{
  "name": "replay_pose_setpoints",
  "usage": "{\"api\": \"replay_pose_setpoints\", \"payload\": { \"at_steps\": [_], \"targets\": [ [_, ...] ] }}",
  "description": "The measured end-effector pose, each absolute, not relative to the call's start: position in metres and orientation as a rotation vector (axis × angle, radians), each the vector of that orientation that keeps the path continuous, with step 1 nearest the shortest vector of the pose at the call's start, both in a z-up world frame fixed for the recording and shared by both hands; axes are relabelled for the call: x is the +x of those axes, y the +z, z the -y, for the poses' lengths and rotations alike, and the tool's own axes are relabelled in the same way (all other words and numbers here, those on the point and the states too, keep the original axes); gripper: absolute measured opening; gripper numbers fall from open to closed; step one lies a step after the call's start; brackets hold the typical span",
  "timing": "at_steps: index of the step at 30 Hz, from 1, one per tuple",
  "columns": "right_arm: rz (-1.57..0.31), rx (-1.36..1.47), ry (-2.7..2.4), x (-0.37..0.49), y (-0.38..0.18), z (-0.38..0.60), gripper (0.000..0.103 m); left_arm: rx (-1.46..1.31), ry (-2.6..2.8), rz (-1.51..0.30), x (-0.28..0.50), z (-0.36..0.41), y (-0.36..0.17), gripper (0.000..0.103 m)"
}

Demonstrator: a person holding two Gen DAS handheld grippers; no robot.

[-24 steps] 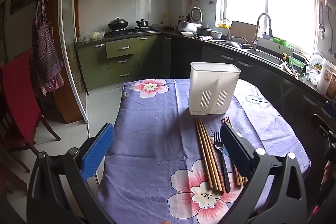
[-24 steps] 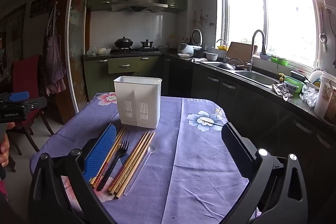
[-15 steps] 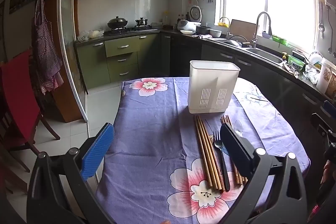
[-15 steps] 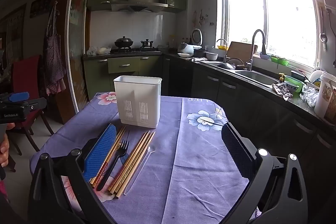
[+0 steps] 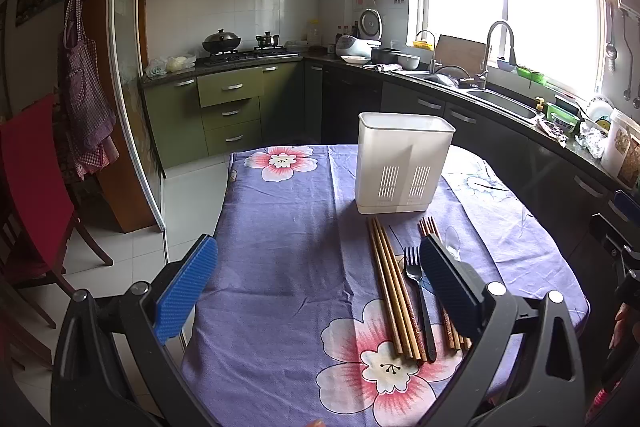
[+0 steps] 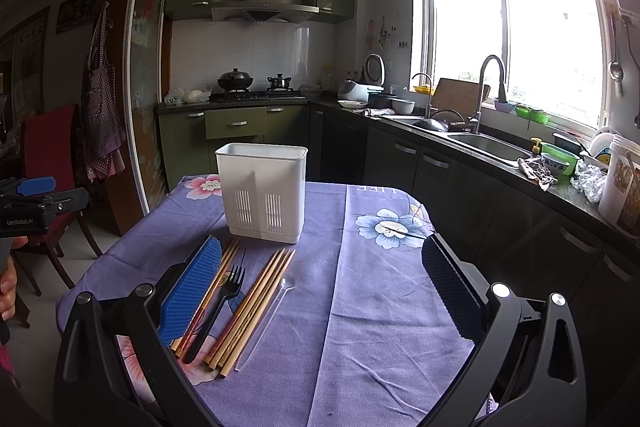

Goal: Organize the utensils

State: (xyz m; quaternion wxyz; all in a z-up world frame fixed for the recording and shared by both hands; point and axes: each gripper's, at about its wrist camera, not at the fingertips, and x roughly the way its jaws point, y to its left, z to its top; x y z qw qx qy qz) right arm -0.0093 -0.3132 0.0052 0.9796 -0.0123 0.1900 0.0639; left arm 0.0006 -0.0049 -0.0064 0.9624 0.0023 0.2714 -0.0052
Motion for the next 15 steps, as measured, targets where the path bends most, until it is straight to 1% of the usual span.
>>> {"api": "replay_pose_setpoints", "payload": {
  "at_steps": [15],
  "targets": [
    [-0.385, -0.025, 0.129, -0.0082, 0.0043, 0.3132, 0.099, 0.002, -0.016, -0.553, -0.0002, 0.0064, -0.0078, 0.096]
  ]
}}
